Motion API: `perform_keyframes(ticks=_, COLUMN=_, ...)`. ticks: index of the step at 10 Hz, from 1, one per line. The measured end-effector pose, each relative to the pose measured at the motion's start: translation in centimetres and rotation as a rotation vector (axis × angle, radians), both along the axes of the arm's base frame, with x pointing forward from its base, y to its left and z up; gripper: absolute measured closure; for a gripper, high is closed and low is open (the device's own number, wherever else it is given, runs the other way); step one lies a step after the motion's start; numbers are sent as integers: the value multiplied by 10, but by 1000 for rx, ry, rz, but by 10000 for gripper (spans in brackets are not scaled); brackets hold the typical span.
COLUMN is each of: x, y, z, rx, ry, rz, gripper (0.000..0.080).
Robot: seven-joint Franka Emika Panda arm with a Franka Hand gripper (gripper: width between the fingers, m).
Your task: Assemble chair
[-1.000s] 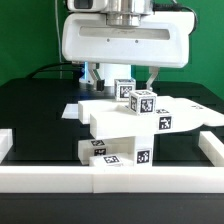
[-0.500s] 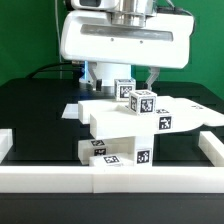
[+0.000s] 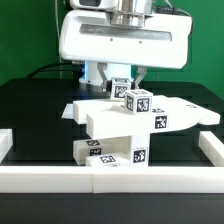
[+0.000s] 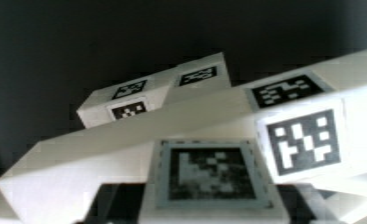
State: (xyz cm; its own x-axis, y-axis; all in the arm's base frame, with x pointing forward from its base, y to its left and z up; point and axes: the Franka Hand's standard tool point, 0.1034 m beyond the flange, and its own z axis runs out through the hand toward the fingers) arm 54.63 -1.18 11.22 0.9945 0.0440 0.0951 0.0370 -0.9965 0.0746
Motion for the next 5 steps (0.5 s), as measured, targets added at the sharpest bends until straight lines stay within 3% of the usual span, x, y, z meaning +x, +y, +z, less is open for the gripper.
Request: perform_keyframes(ticks=5, x=0, y=0, z=-1, rx=38, ry=-26, rz=-389, gripper=520)
